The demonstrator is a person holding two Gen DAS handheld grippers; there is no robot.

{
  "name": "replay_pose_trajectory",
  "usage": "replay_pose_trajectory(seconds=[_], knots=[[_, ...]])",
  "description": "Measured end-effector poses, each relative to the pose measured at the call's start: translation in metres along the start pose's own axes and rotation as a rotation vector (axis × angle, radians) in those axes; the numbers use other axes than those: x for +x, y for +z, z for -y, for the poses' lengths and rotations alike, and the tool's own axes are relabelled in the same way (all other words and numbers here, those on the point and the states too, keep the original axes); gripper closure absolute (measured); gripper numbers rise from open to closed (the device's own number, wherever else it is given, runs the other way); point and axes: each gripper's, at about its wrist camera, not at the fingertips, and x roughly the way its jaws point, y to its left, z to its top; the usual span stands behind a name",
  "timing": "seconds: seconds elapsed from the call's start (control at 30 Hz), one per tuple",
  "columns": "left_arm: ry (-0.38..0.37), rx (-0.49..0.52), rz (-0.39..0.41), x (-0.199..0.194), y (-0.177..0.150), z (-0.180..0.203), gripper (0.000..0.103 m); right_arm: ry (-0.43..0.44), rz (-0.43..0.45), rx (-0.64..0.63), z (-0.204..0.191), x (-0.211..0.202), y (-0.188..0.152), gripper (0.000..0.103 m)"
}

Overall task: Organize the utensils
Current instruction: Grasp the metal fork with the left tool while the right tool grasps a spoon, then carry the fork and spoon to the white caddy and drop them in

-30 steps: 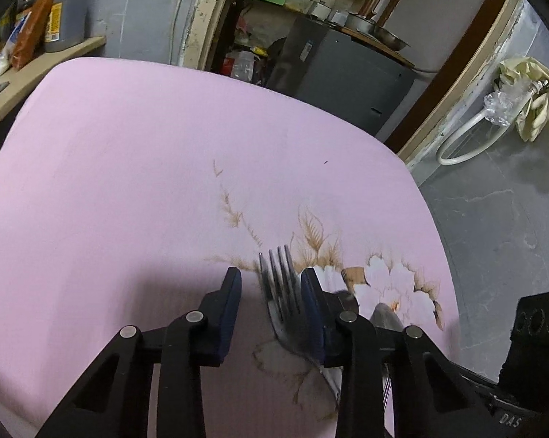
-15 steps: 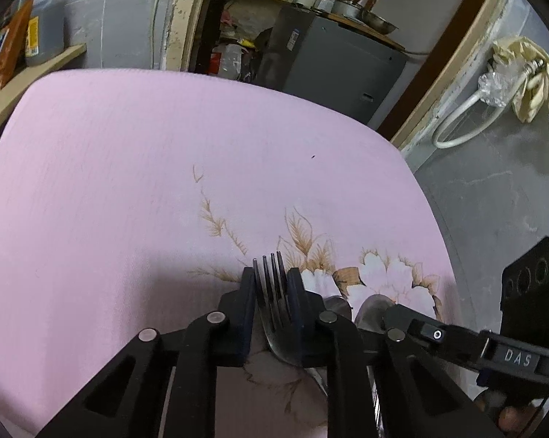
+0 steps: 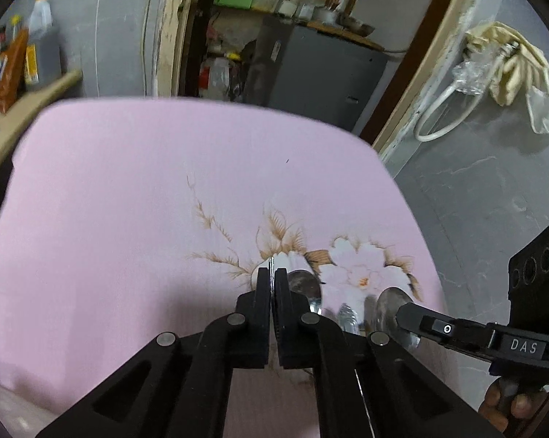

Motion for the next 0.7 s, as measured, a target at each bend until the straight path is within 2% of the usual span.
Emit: replay_pose_trajectory(seconds=[0.23,0.43,0.7], knots=[[0.017,0.097,0.133,-0.054,-0.009,0.025,0.1,-0.016,0.071,-0.032,-0.01,-0.037,-0.013,0.101],[0.019,0.16,0.231,-0.098,-0.021,0.035,0.1,-0.019,0.172,-0.058,-0.026,-0.07,-0.028,0.101],[0.058,0.201,0.346,-0.155,-0.024,0.03,0.1,0.062,0.358,-0.114,-0.074,-0.111,-0.043,0.101]])
